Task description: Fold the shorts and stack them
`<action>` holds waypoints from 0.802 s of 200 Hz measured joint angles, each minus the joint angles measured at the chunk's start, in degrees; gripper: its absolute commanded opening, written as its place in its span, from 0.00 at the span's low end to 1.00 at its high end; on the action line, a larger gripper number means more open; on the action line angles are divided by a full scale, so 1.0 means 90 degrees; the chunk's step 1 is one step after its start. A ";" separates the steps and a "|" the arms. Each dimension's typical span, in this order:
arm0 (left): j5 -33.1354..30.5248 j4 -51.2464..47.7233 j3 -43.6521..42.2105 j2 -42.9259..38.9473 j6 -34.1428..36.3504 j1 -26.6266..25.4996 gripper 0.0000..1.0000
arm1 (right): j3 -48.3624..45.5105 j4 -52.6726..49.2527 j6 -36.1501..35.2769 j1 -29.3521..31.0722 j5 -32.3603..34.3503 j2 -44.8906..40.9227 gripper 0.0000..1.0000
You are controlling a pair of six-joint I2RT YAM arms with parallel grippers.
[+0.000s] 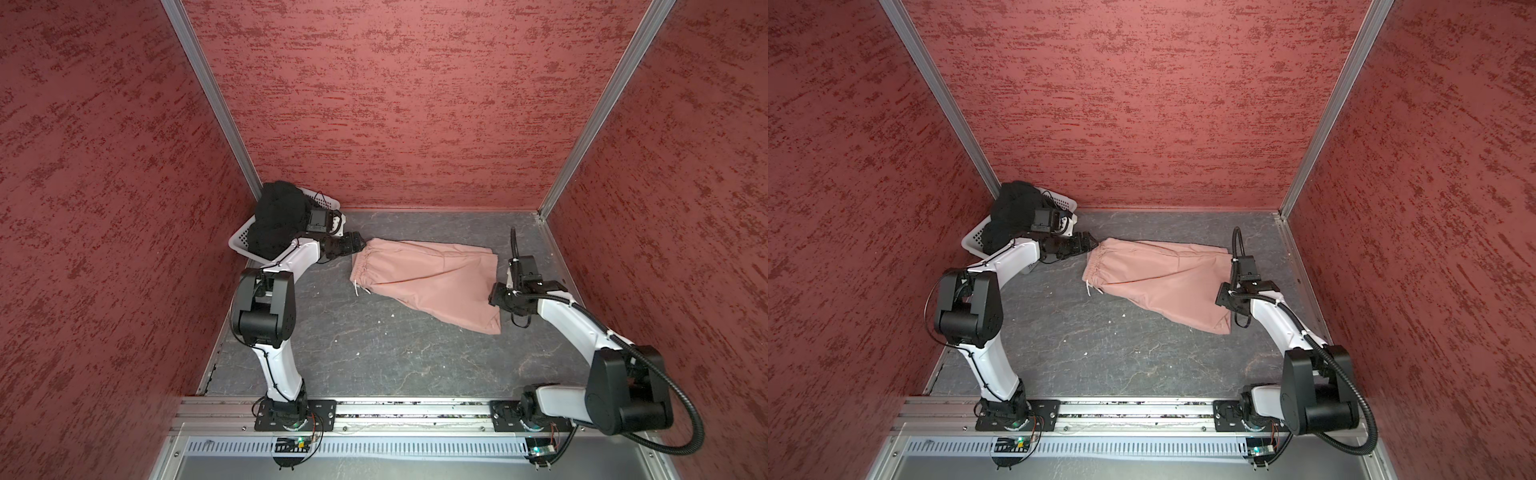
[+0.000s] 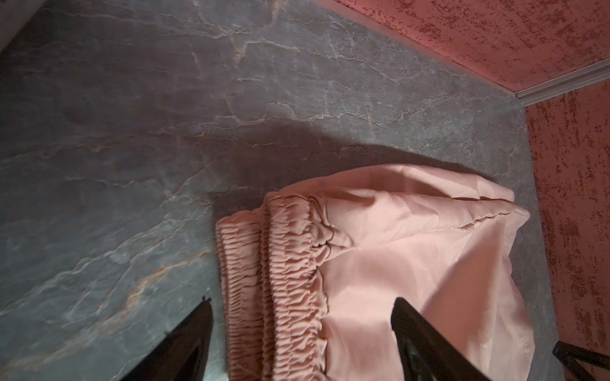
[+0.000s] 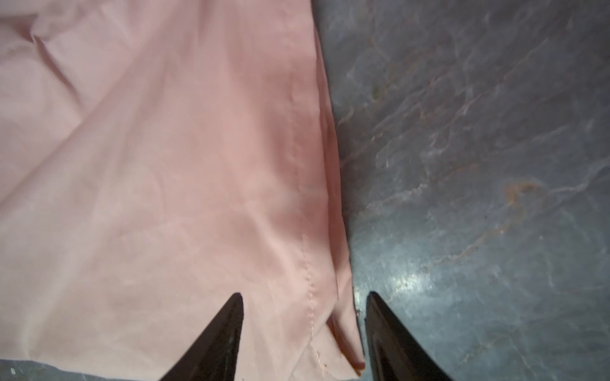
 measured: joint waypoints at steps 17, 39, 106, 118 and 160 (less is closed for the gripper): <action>-0.0051 -0.0056 0.0308 0.0328 0.0066 -0.0092 0.79 | 0.0289 0.0299 -0.0148 -0.0148 0.0010 0.0291 0.61; -0.0197 -0.0189 0.0646 0.0719 0.0129 -0.0172 0.74 | 0.0466 0.0760 -0.0311 -0.0282 -0.0019 0.0593 0.61; -0.0189 -0.0345 0.0704 0.1010 0.0185 -0.0282 0.54 | 0.0833 0.1916 -0.0716 -0.1001 -0.0583 0.1761 0.60; -0.0189 -0.0352 0.0704 0.1013 0.0168 -0.0284 0.45 | 0.0862 0.2164 -0.0814 -0.1112 -0.0748 0.2016 0.59; -0.0141 -0.0362 0.0704 0.1013 0.0146 -0.0287 0.11 | 0.1183 0.2885 -0.1039 -0.1139 -0.1579 0.2829 0.58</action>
